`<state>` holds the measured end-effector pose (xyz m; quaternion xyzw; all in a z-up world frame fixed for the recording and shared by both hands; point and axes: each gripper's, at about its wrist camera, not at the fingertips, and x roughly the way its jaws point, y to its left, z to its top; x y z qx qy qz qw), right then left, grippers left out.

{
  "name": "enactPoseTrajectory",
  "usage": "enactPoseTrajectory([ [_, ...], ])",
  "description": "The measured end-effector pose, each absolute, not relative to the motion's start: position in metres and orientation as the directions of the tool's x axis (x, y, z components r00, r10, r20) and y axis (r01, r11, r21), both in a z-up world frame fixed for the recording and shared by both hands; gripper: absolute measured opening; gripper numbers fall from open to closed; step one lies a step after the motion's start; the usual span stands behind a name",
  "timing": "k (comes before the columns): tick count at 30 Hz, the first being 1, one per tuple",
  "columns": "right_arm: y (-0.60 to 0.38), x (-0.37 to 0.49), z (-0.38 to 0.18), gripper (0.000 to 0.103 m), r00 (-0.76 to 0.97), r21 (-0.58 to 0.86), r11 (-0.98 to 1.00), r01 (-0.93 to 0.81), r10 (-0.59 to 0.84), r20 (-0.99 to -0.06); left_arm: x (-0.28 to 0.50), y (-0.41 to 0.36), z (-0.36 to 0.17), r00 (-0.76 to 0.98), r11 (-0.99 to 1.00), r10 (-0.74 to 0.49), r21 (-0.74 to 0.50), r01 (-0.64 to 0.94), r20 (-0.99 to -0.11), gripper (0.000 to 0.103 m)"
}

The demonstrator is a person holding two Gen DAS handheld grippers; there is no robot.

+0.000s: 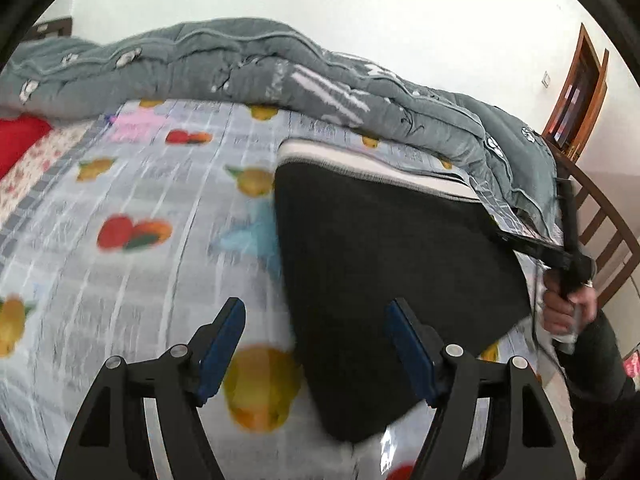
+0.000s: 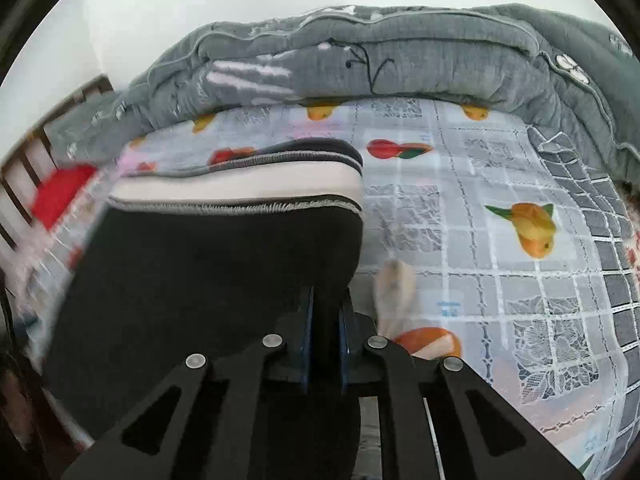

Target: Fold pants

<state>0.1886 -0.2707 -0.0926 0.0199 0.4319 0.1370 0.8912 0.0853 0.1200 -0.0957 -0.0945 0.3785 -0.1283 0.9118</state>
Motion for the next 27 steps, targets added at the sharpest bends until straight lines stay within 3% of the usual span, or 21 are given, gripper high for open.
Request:
enactPoseTrajectory([
  [8,-0.246,0.209,-0.035,0.020,0.670,0.085,0.962,-0.261,0.244,-0.701,0.171,0.077,-0.067,0.698,0.978,-0.207,-0.126,0.167,-0.685,0.072],
  [11,-0.238,0.232,-0.032,0.020,0.651,0.153,0.950,-0.273,0.299,-0.698,0.210,0.063,-0.069,0.700,0.978,-0.207,-0.128,0.165,-0.684,0.072],
  [16,-0.221,0.273,-0.080,0.021,0.577,0.102,0.961,-0.256,0.237,-0.781,0.268,0.048,-0.113,0.643,0.989,-0.139,-0.072,0.130,-0.753,0.072],
  [27,-0.219,0.282,-0.105,0.020,0.628,0.040,0.972,-0.230,0.180,-0.757,0.276,0.033,-0.134,0.659,0.989,-0.104,-0.010,0.145,-0.745,0.081],
])
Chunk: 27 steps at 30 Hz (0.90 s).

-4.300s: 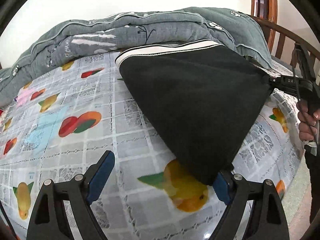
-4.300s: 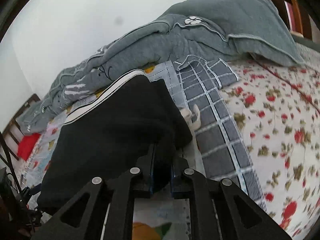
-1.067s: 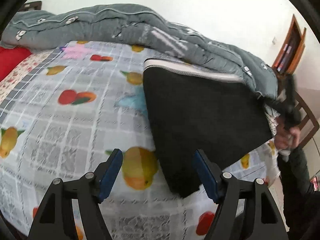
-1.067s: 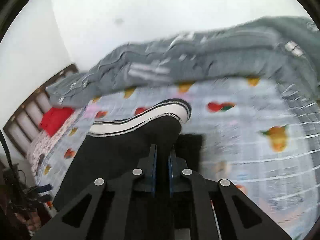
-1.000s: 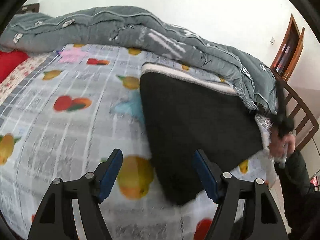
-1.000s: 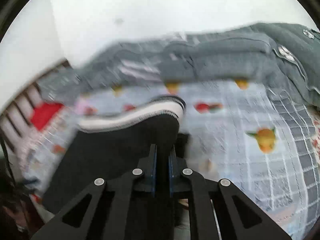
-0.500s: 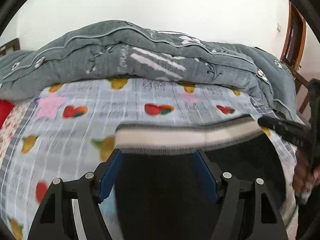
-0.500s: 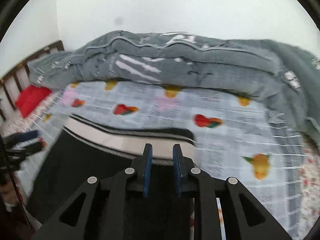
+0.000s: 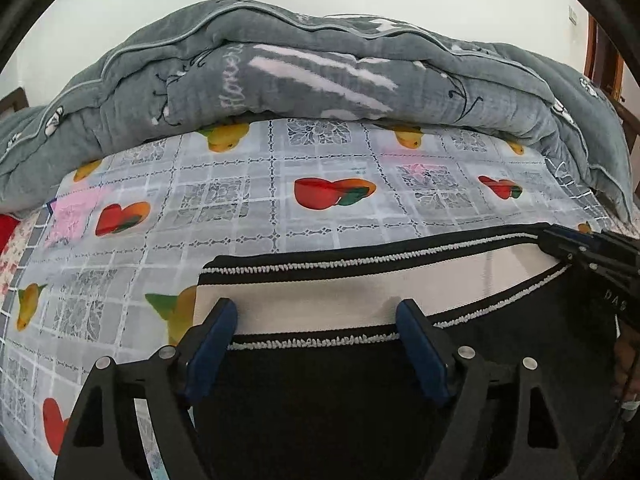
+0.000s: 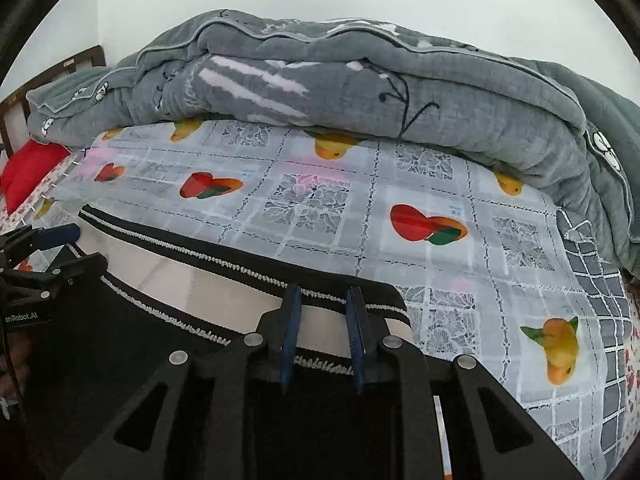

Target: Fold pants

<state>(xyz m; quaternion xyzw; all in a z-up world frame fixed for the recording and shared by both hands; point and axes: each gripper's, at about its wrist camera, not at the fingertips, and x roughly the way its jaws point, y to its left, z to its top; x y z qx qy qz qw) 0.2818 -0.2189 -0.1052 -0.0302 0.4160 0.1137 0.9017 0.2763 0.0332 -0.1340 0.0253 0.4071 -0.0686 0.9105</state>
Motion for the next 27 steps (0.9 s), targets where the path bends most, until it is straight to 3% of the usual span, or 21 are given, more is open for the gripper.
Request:
enactPoseTrajectory([
  [8,-0.225,0.266,-0.090,0.027,0.620,0.052,0.973,-0.226,0.185,-0.763,0.254,0.034,-0.124,0.612,0.985,-0.095,0.016,0.173,-0.786,0.081],
  [13,-0.241,0.215,-0.081,0.031,0.566,0.142,0.967,-0.214,0.241,-0.789,0.177,0.035,-0.120,0.615,0.964,-0.107,0.070,0.257,-0.781,0.081],
  [20,-0.249,0.120,-0.087,0.031,0.633,0.078,0.977,-0.200,0.189,-0.751,0.057,0.056,-0.122,0.636,0.944,-0.214,0.011,0.330,-0.741,0.081],
  [27,-0.253,0.078,-0.095,0.031,0.632,0.101,0.978,-0.180,0.194,-0.750,0.004,0.081,-0.148,0.623,0.964,-0.139,0.038,0.262,-0.770,0.081],
])
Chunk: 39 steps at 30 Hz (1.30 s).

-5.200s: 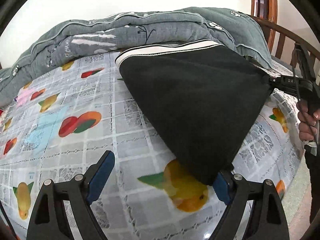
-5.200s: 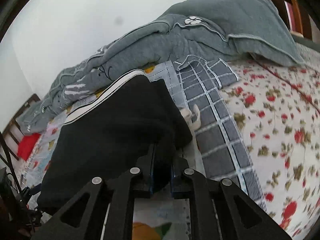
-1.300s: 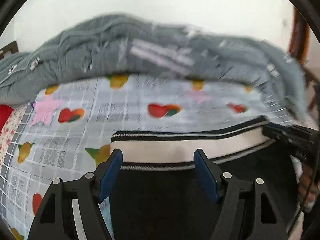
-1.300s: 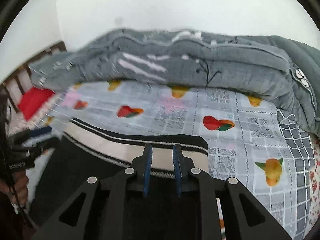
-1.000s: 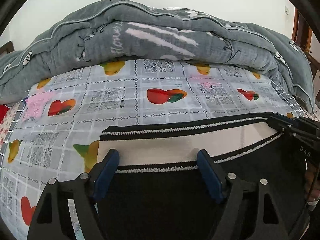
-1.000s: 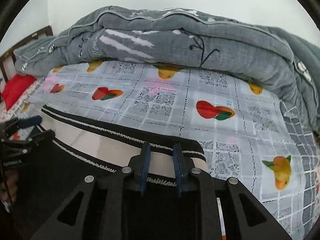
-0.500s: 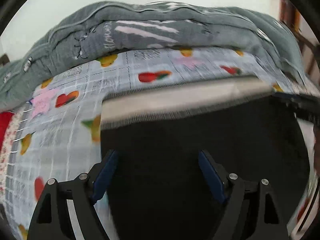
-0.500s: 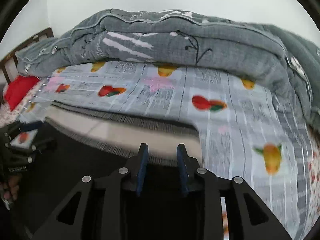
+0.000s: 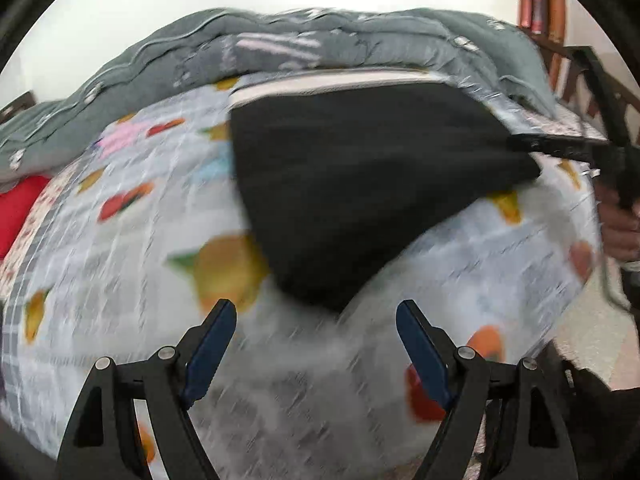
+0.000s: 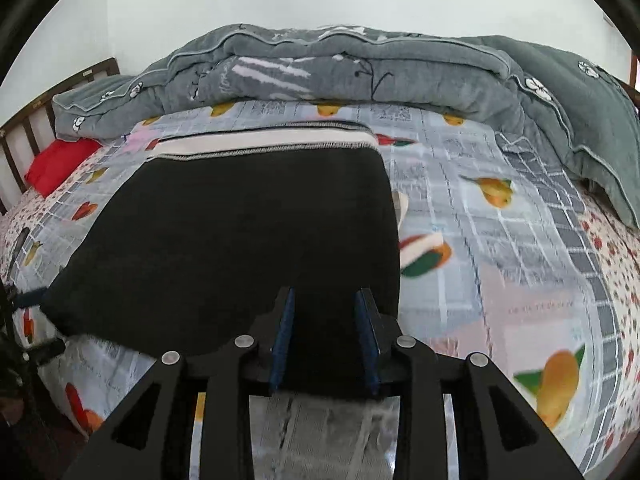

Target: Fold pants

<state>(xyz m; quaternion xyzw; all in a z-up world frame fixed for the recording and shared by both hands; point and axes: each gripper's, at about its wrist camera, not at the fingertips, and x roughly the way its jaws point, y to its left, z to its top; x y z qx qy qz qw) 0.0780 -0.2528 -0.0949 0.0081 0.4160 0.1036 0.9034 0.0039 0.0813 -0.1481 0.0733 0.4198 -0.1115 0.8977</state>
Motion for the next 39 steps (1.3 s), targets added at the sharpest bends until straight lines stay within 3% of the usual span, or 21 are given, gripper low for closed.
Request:
enactPoseTrajectory([
  [2,-0.252,0.074,-0.098,0.031,0.627,0.098,0.978,-0.183,0.193,-0.755,0.000,0.090,-0.149,0.629,0.972,-0.118,0.040,0.230,-0.769,0.077],
  [7,-0.256,0.069,-0.099,0.031,0.630,0.116,0.980,-0.164,0.195,-0.752,0.007,0.090,-0.147,0.667,0.964,0.013,0.187,0.189,-0.745,0.060],
  [11,-0.256,0.065,-0.097,0.031,0.628,0.133,0.978,-0.158,0.203,-0.752,0.009,0.076,-0.144,0.644,0.935,-0.086,0.162,0.316,-0.760,0.060],
  [19,-0.261,0.064,-0.098,0.031,0.623,0.135,0.979,-0.153,0.202,-0.756,0.014,0.072,-0.144,0.702,0.938,-0.038,0.216,0.270,-0.711,0.060],
  [21,-0.261,0.066,-0.100,0.031,0.619,0.138,0.978,-0.153,0.204,-0.758,0.019,0.067,-0.144,0.712,0.930,-0.040,0.234,0.283,-0.701,0.038],
  [22,-0.261,0.067,-0.101,0.031,0.618,0.137,0.979,-0.153,0.203,-0.760,0.021,0.064,-0.142,0.709,0.929,-0.064,0.218,0.299,-0.702,0.015],
  [25,-0.257,0.068,-0.103,0.031,0.619,0.118,0.980,-0.158,0.192,-0.762,0.013,0.075,-0.127,0.778,0.969,-0.130,0.087,0.230,-0.615,0.013],
  [29,-0.254,0.068,-0.107,0.031,0.617,0.113,0.978,-0.177,0.200,-0.762,0.018,0.077,-0.164,0.735,0.985,-0.048,0.092,0.149,-0.677,0.011],
  [34,-0.248,0.068,-0.102,0.031,0.617,0.058,0.975,-0.217,0.183,-0.765,0.008,0.099,-0.154,0.700,0.982,-0.188,-0.109,0.156,-0.689,0.017],
  [35,-0.250,0.068,-0.099,0.031,0.621,0.063,0.974,-0.219,0.189,-0.761,0.006,0.104,-0.153,0.687,0.979,-0.201,-0.128,0.156,-0.699,0.023],
  [39,-0.259,0.070,-0.079,0.031,0.665,0.092,0.972,-0.215,0.215,-0.715,-0.016,0.121,-0.136,0.714,0.975,-0.221,-0.151,0.161,-0.664,0.026],
])
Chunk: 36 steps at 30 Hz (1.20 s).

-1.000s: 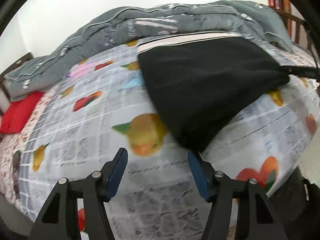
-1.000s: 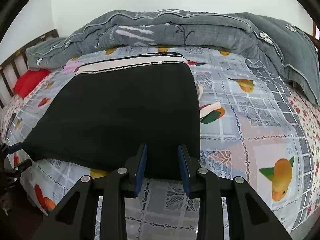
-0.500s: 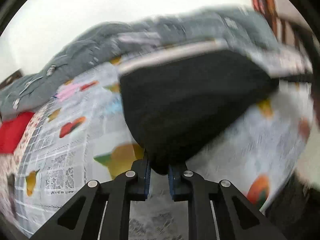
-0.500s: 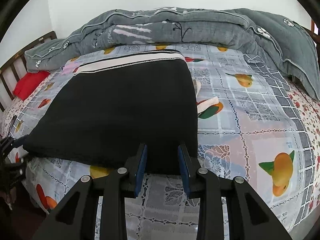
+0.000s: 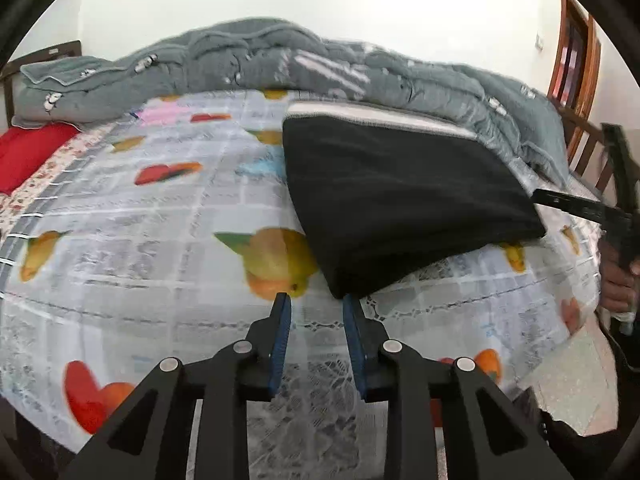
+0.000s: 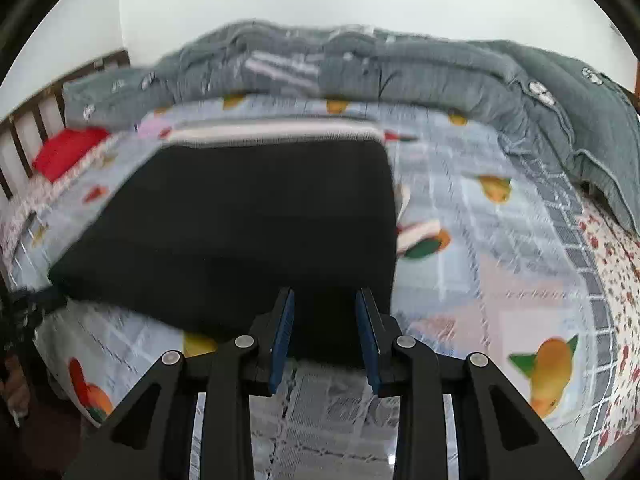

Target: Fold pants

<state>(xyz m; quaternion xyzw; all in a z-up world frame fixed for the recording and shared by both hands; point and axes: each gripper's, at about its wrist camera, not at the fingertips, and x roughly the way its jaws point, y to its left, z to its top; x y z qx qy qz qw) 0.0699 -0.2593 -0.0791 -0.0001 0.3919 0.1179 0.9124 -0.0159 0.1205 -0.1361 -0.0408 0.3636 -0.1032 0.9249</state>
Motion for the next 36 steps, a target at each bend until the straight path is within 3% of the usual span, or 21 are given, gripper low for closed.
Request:
enactPoseTrajectory([
  [1,-0.260,0.072,-0.076,0.031,0.674,0.094,0.972,-0.217,0.219,-0.705,-0.014,0.123,-0.132,0.721,0.971,-0.237,-0.163,0.172,-0.651,0.026],
  [4,-0.254,0.080,-0.076,0.031,0.683,0.094,0.969,-0.230,0.230,-0.694,-0.001,0.118,-0.110,0.755,0.964,-0.263,-0.203,0.174,-0.600,0.044],
  [6,-0.245,0.087,-0.089,0.031,0.662,0.072,0.969,-0.238,0.216,-0.718,0.017,0.108,-0.107,0.746,0.960,-0.272,-0.227,0.164,-0.608,0.044],
  [10,-0.241,0.076,-0.104,0.032,0.672,0.013,0.965,-0.261,0.191,-0.716,0.043,0.086,-0.138,0.646,0.970,-0.241,-0.197,0.142,-0.724,0.044],
  [12,-0.244,0.074,-0.110,0.032,0.631,0.032,0.960,-0.280,0.209,-0.747,0.040,0.085,-0.145,0.648,0.970,-0.244,-0.181,0.163,-0.722,0.045],
  [16,-0.261,0.076,-0.095,0.032,0.631,0.077,0.950,-0.302,0.260,-0.731,0.046,0.109,-0.127,0.654,0.940,-0.328,-0.301,0.159,-0.682,0.046],
  [19,-0.274,0.098,-0.082,0.039,0.653,0.125,0.953,-0.276,0.282,-0.703,0.071,0.115,-0.114,0.675,0.954,-0.285,-0.272,0.128,-0.681,0.054],
  [22,-0.277,0.139,-0.080,0.039,0.654,0.131,0.963,-0.235,0.256,-0.711,0.117,0.112,-0.116,0.647,0.978,-0.194,-0.200,0.065,-0.738,0.054],
  [27,-0.280,0.185,-0.094,0.040,0.604,0.186,0.963,-0.193,0.266,-0.751,0.170,0.106,-0.138,0.514,0.979,-0.190,-0.203,0.031,-0.836,0.055],
  [28,-0.280,0.189,-0.095,0.040,0.603,0.182,0.964,-0.193,0.263,-0.753,0.173,0.105,-0.139,0.517,0.977,-0.194,-0.210,0.028,-0.834,0.054],
  [30,-0.278,0.195,-0.097,0.039,0.608,0.159,0.969,-0.191,0.243,-0.755,0.179,0.103,-0.138,0.524,0.973,-0.216,-0.229,0.042,-0.824,0.040],
  [31,-0.276,0.197,-0.098,0.033,0.614,0.151,0.970,-0.190,0.238,-0.753,0.181,0.101,-0.138,0.524,0.968,-0.234,-0.244,0.050,-0.819,0.034],
  [33,-0.270,0.200,-0.100,0.019,0.611,0.149,0.966,-0.212,0.249,-0.751,0.188,0.098,-0.137,0.528,0.970,-0.224,-0.238,0.042,-0.819,0.031],
  [36,-0.263,0.207,-0.102,0.017,0.631,0.102,0.973,-0.207,0.212,-0.746,0.198,0.094,-0.136,0.530,0.973,-0.220,-0.225,0.056,-0.819,0.027],
])
